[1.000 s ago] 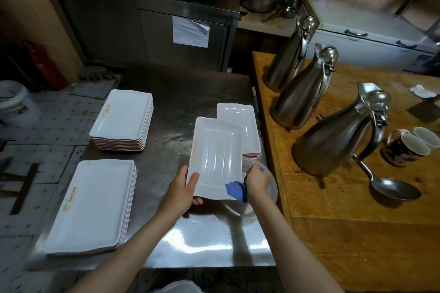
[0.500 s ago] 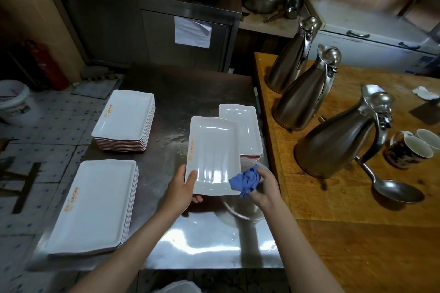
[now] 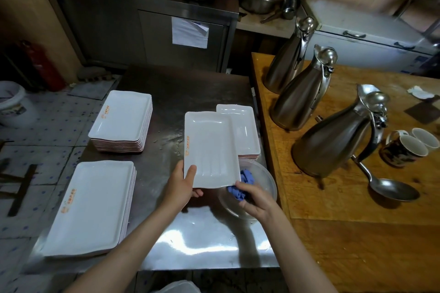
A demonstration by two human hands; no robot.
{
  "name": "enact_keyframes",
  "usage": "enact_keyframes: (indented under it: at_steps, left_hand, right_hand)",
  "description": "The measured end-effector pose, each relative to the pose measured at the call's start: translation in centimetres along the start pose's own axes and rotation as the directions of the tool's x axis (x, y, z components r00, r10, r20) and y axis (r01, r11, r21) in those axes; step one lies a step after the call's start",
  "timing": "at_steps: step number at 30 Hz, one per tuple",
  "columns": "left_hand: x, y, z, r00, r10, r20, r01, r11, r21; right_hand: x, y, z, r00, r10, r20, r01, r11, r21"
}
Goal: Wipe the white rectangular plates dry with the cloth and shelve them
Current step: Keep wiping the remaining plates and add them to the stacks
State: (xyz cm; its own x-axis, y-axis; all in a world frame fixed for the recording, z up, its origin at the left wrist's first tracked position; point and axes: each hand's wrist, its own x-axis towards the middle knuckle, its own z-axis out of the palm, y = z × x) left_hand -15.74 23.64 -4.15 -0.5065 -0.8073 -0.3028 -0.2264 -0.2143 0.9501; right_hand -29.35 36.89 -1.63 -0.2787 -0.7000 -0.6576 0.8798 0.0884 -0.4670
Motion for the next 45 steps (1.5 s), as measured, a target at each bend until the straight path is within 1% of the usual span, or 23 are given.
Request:
enact_keyframes:
  at_steps: [1,3,5,8,9,12,14,17,21,23,25,28,32,34,36,38,41,43,45]
  left_hand:
    - [0.0,0.2,0.0,1.0,0.001,-0.004,-0.001,1.0,-0.014]
    - [-0.1,0.5,-0.1,1.0,0.003,-0.011,-0.004,0.999,-0.034]
    - [0.0,0.6,-0.3,1.0,0.002,-0.02,-0.003,0.999,-0.034]
    - [0.1,0.5,-0.8,1.0,0.004,-0.027,-0.005,1.0,-0.021]
    - [0.1,0.4,-0.9,0.999,0.004,-0.032,-0.004,1.0,-0.022]
    - [0.1,0.2,-1.2,0.999,-0.003,-0.05,0.001,0.999,-0.044]
    - [0.1,-0.1,-1.3,0.998,-0.012,-0.059,0.009,0.999,-0.046]
    - [0.3,-0.6,-1.5,0.997,-0.021,-0.068,0.018,0.999,-0.04]
    - [0.5,-1.2,-1.7,0.998,-0.018,-0.055,0.016,0.999,-0.033]
    - [0.5,-1.2,-1.7,0.998,-0.02,-0.054,0.019,0.999,-0.027]
    - [0.4,-1.2,-1.7,0.998,-0.022,-0.055,0.02,0.999,-0.025]
    - [0.4,-1.2,-1.7,0.998,-0.022,-0.055,0.02,0.999,-0.025]
    - [0.4,-1.1,-1.7,0.999,-0.021,-0.05,0.02,1.0,-0.019]
    - [0.4,-1.1,-1.7,0.998,-0.024,-0.051,0.024,1.0,-0.019]
    - [0.4,-1.1,-1.7,0.998,-0.029,-0.052,0.028,0.999,-0.023]
    - [0.4,-1.1,-1.7,0.998,-0.03,-0.052,0.029,0.999,-0.024]
    - [0.4,-1.1,-1.7,0.998,-0.032,-0.047,0.031,0.999,-0.023]
    - [0.4,-1.1,-1.8,0.998,-0.033,-0.046,0.032,0.999,-0.015]
    - [0.4,-1.2,-1.9,0.998,-0.032,-0.048,0.031,0.999,-0.012]
  right_hand:
    - [0.0,0.0,-0.1,0.999,-0.035,-0.028,0.033,0.995,-0.092]
    - [0.4,0.2,-0.4,0.984,-0.154,-0.087,0.126,0.956,-0.264]
    - [0.9,0.2,-0.6,0.958,-0.245,-0.146,0.182,0.92,-0.348]
    - [0.7,0.1,-0.2,0.954,-0.254,-0.157,0.188,0.92,-0.345]
    - [0.5,-0.1,0.1,0.951,-0.262,-0.167,0.184,0.908,-0.376]
    - [0.7,-0.6,0.5,0.913,-0.358,-0.194,0.242,0.86,-0.45]
    - [0.8,-0.8,0.6,0.902,-0.39,-0.184,0.265,0.837,-0.478]
    - [0.7,-1.0,0.5,0.905,-0.404,-0.132,0.281,0.802,-0.527]
    - [0.9,-0.9,0.6,0.892,-0.434,-0.129,0.308,0.791,-0.528]
    - [1.2,-0.8,0.7,0.866,-0.475,-0.156,0.325,0.772,-0.546]
    - [1.1,-0.6,0.8,0.823,-0.539,-0.178,0.353,0.731,-0.584]
    - [1.1,-0.5,0.5,0.773,-0.611,-0.17,0.382,0.663,-0.644]
    - [1.6,-0.4,0.0,0.709,-0.666,-0.233,0.332,0.606,-0.723]
    - [1.7,-0.3,0.0,0.689,-0.683,-0.242,0.345,0.602,-0.72]
    - [1.8,-0.3,0.1,0.679,-0.7,-0.221,0.357,0.578,-0.734]
    - [2.2,-0.1,-0.2,0.678,-0.705,-0.207,0.333,0.547,-0.768]
    - [2.6,0.0,-0.8,0.654,-0.735,-0.18,0.302,0.471,-0.829]
    - [2.9,0.2,-1.1,0.652,-0.739,-0.17,0.299,0.457,-0.837]
    - [3.0,0.2,-1.1,0.667,-0.728,-0.159,0.301,0.458,-0.836]
